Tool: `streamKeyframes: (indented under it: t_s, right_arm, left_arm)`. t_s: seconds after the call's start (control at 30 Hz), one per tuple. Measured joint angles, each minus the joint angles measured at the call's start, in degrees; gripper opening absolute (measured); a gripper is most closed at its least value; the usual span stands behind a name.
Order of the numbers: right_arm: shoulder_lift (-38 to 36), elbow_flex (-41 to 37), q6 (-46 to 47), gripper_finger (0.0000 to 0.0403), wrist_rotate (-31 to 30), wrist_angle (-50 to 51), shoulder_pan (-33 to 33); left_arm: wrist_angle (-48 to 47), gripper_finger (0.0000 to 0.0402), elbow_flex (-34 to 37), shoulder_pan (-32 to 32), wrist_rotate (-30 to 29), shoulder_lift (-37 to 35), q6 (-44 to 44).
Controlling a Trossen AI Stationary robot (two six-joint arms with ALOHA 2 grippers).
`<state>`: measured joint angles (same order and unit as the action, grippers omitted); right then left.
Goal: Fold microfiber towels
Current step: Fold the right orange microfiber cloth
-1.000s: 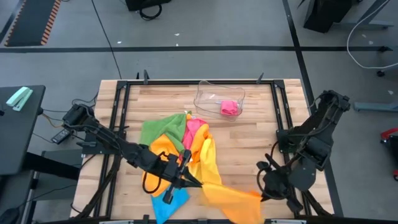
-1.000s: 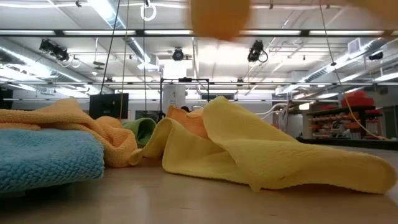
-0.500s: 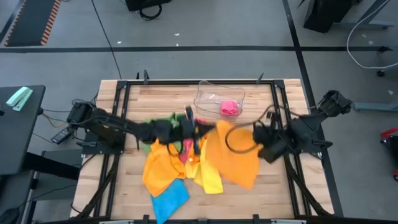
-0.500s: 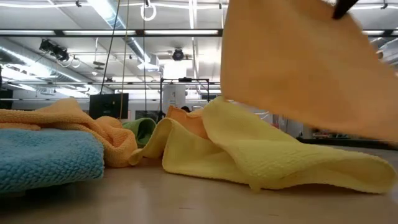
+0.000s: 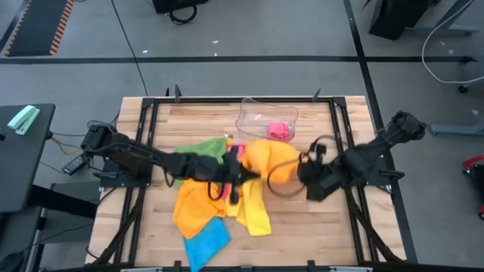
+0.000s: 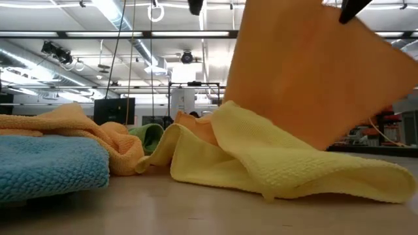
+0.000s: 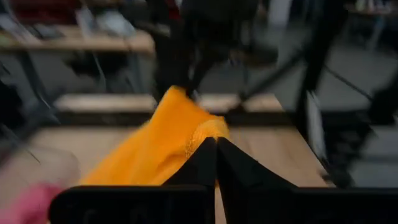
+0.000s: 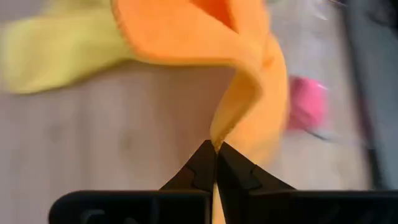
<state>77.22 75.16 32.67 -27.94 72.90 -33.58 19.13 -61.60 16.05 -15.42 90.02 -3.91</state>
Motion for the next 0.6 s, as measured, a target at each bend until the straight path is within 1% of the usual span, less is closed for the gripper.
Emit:
streamKeyframes:
  t_s: [0.1, 0.27, 0.43, 0.5, 0.6]
  right_arm:
    - [1.3, -3.0, -1.1, 0.0019, 1.7, -9.9, -4.1]
    - [4.8, -9.4, -1.6, 0.0019, 5.8, -25.2, -9.5]
    - [9.5, -11.9, -8.1, 0.0019, 6.9, -39.2, -12.8]
    - [10.6, -11.9, -12.6, 0.0019, 6.5, -43.5, -13.2]
    - [11.1, -12.0, -17.8, 0.0019, 5.4, -48.2, -13.1]
  left_arm:
    - [-4.2, 0.0026, 0.0, 4.1, 0.0, 0.0, -1.5]
    - [-5.8, 0.0017, 0.0, 10.6, 0.0, 0.0, -2.5]
    - [-5.7, 0.0011, 0.0, 14.4, -0.3, 0.0, 0.4]
    - [-5.8, 0.0015, 0.0, 15.6, -2.3, -0.5, 2.5]
    - [-5.2, 0.0018, 0.0, 16.9, -8.0, -1.1, 6.3]
